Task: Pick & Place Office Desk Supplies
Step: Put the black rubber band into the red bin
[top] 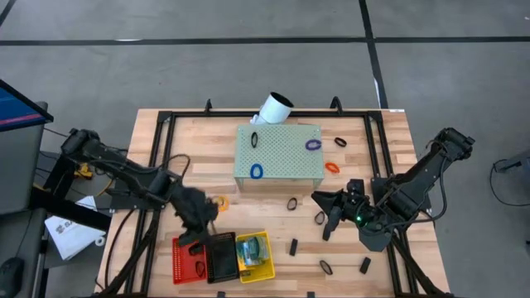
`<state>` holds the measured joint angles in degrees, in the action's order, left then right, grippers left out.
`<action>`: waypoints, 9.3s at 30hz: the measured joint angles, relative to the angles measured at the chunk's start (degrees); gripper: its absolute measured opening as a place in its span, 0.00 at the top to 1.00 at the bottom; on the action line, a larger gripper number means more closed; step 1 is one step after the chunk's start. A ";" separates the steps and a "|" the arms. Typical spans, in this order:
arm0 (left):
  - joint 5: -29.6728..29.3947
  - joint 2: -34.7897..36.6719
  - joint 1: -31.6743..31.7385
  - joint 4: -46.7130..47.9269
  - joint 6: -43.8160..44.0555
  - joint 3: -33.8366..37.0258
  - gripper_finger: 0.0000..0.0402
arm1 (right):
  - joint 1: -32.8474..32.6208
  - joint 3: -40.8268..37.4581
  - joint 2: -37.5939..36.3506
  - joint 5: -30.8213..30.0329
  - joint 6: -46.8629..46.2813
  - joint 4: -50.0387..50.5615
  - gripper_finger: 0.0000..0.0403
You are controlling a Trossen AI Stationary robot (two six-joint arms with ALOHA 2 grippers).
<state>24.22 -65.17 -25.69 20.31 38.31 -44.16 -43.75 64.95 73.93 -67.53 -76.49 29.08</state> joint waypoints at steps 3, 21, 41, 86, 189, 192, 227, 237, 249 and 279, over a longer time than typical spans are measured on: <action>0.18 0.00 -6.16 2.29 4.30 0.00 1.00 | 0.00 0.01 0.00 -0.07 0.00 0.00 0.81; -22.50 -0.22 -20.00 5.52 16.25 6.10 0.91 | 0.02 0.00 0.00 -1.53 0.02 -0.87 0.81; -21.68 -0.22 -20.00 1.13 19.56 9.68 0.46 | 1.18 0.01 0.00 -1.36 0.04 -0.86 0.81; -35.28 8.65 -7.08 -12.75 7.33 8.55 0.45 | 1.14 0.01 0.00 -0.92 0.46 -0.85 0.81; -13.70 2.47 7.35 48.51 7.88 -25.49 0.99 | 2.34 0.02 0.00 -1.11 1.52 1.22 0.81; -13.27 3.10 -0.86 43.54 16.15 -18.00 0.99 | 2.34 0.02 0.00 -1.11 1.51 0.88 0.81; -16.23 -5.31 -20.52 -0.40 33.51 5.70 0.41 | 0.26 0.00 3.04 2.99 -3.84 -1.01 0.81; -18.07 -4.28 -20.95 2.21 30.55 5.69 0.37 | 0.28 0.00 3.04 3.02 -4.13 -1.05 0.81; -22.66 0.97 -20.17 2.09 29.53 5.70 0.36 | 0.28 0.02 3.25 4.79 -4.14 -0.41 0.81; -43.84 17.90 -8.12 -26.74 7.30 5.66 0.36 | -6.86 9.81 32.19 55.15 -41.18 17.84 0.46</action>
<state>-19.62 -47.27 -33.81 -6.44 45.60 -38.50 -50.61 74.76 106.12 -12.38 -117.67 46.92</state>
